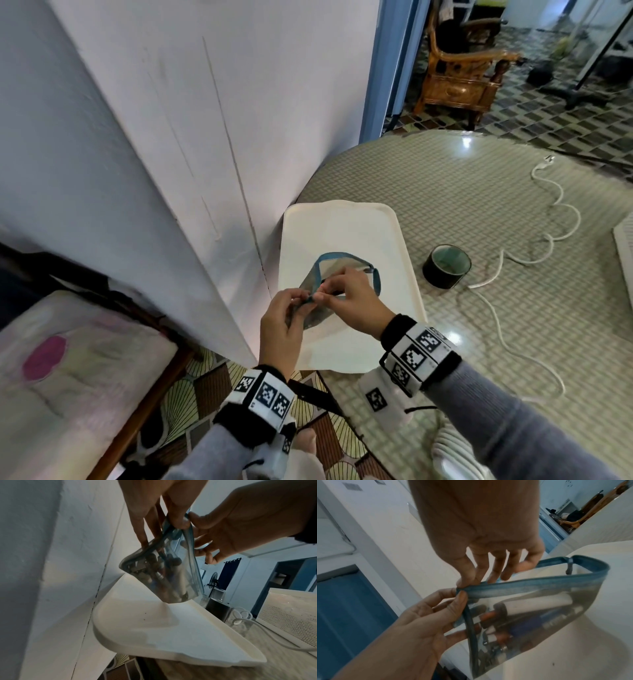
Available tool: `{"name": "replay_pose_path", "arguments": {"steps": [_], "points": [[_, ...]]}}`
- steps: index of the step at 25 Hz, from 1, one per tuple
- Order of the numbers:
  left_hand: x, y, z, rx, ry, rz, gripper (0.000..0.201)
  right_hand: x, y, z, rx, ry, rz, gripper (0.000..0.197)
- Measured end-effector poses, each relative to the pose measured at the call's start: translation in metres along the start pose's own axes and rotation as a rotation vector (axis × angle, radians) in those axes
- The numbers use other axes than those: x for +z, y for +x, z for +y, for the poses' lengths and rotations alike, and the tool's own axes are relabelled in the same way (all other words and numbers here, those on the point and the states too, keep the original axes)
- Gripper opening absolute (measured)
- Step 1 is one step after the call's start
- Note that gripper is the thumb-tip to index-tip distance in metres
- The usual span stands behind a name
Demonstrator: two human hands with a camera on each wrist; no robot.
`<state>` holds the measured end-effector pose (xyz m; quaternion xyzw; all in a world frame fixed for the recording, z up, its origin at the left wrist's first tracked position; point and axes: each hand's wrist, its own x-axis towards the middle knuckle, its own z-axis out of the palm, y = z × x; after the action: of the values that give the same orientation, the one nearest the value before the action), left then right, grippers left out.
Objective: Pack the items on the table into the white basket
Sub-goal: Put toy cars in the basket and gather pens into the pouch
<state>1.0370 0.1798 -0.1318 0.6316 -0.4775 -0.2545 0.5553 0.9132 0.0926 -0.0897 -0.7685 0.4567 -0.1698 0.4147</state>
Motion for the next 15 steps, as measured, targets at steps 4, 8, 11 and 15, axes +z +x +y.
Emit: {"name": "replay_pose_path", "arguments": {"steps": [4,8,11,15], "points": [[0.008,-0.003,0.014,0.001,-0.031,0.010,0.020,-0.016,-0.001,0.010,0.194,-0.248,0.119,0.024],[0.004,-0.002,0.018,-0.006,-0.035,0.065,0.010,-0.045,-0.003,0.042,0.311,-0.319,0.262,0.013],[-0.001,-0.002,0.015,-0.076,-0.079,0.133,0.011,-0.071,-0.007,0.075,0.397,-0.369,0.307,0.019],[0.007,0.001,0.000,-0.183,-0.131,0.123,0.014,-0.086,-0.011,0.112,0.348,-0.208,0.358,0.021]]}}
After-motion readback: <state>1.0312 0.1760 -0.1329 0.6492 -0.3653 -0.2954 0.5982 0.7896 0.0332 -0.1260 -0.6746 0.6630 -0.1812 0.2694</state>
